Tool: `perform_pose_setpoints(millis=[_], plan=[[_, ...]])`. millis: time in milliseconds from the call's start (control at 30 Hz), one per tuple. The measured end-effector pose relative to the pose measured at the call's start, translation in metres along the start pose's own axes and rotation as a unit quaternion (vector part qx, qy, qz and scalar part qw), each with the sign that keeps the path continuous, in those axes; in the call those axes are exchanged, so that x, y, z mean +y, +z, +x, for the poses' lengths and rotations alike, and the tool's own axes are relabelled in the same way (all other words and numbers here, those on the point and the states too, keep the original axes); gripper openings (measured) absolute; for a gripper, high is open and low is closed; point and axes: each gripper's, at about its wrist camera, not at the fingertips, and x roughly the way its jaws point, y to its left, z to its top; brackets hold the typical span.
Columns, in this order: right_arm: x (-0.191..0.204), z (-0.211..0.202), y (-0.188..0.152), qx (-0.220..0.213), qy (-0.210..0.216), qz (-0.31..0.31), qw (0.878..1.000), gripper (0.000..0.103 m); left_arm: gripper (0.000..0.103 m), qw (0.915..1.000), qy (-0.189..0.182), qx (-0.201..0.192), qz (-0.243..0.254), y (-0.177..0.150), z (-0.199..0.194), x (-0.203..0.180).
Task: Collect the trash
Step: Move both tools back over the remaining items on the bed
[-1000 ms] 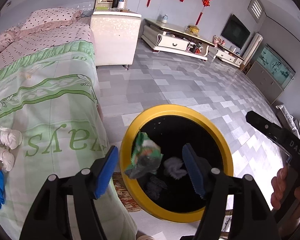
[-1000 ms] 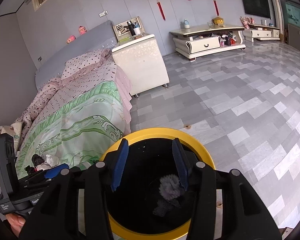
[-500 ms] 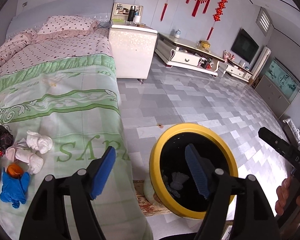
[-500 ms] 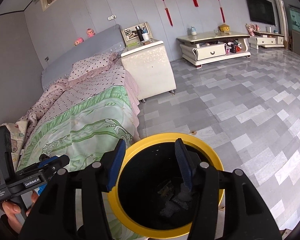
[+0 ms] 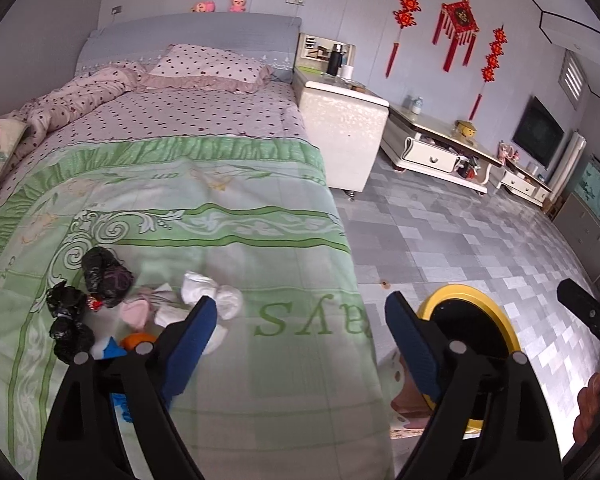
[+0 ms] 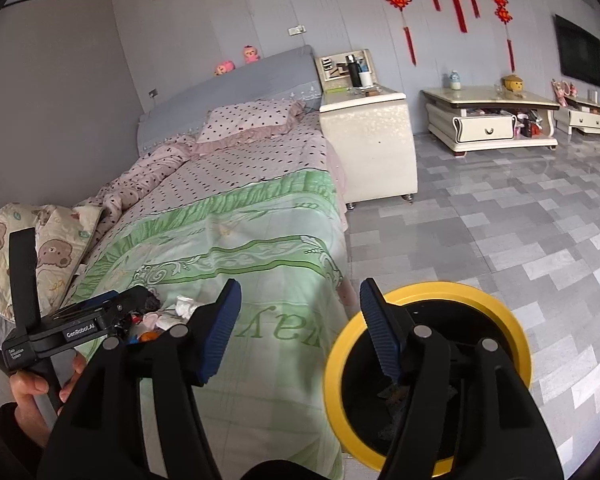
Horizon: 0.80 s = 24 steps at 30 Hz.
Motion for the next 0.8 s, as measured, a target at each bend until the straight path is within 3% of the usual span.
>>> perform_pose_setpoints(millis=[433, 800], plan=[[0.114, 0.049, -0.009, 0.037, 0.066, -0.063, 0.995, 0.065, 0.083, 0.9939, 0.084, -0.003, -0.071, 0.0, -0.013, 0.122], [0.172, 0.099, -0.034, 0.082, 0.097, -0.102, 0.987, 0.065, 0.083, 0.9837, 0.137, 0.02, -0.114, -0.014, 0.007, 0.204]])
